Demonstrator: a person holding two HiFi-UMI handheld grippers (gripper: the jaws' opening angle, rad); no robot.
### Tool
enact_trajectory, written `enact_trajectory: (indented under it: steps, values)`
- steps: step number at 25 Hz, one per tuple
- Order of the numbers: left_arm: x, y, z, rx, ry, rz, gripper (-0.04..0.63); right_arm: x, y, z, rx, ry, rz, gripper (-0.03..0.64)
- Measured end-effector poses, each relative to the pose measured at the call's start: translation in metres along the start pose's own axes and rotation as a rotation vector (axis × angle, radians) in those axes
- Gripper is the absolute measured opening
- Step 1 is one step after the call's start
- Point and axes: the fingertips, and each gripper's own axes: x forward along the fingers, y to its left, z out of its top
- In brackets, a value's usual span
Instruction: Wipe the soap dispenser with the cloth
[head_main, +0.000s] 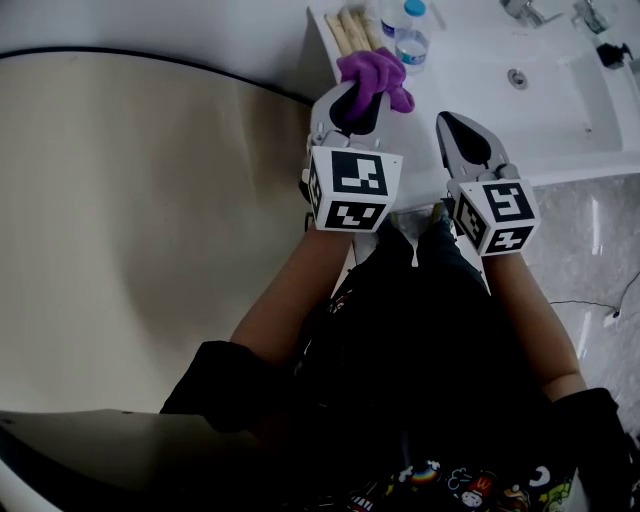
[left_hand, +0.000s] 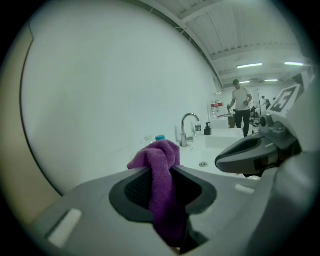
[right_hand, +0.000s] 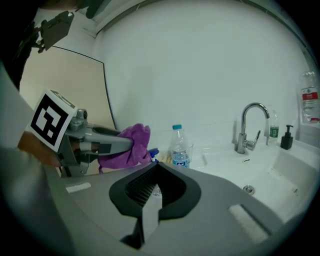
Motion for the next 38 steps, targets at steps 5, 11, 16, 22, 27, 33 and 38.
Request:
enact_trajectory:
  steps: [5, 11, 16, 22, 27, 33, 38]
  values:
    - [0.022, -0.011, 0.012, 0.061, 0.034, 0.004, 0.107, -0.01, -0.016, 0.005, 0.016, -0.013, 0.011, 0.022]
    - [0.03, -0.022, -0.007, 0.055, 0.096, 0.032, 0.107, -0.012, -0.038, 0.004, 0.039, -0.02, 0.024, 0.021]
    - [0.024, -0.029, -0.019, 0.035, 0.144, 0.048, 0.107, -0.009, -0.046, 0.005, 0.043, -0.012, 0.061, 0.021]
    - [0.023, -0.042, -0.051, -0.029, 0.217, 0.058, 0.107, -0.002, -0.051, 0.003, 0.04, 0.0, 0.112, 0.022]
    - [0.031, -0.057, -0.085, -0.095, 0.288, 0.063, 0.107, 0.002, -0.055, 0.001, 0.027, 0.016, 0.152, 0.021]
    - [0.052, -0.073, -0.108, -0.122, 0.35, 0.058, 0.107, 0.002, -0.069, -0.001, 0.024, 0.034, 0.173, 0.022]
    - [0.072, -0.09, -0.139, -0.155, 0.411, 0.058, 0.107, 0.0, -0.081, -0.006, 0.01, 0.052, 0.194, 0.022]
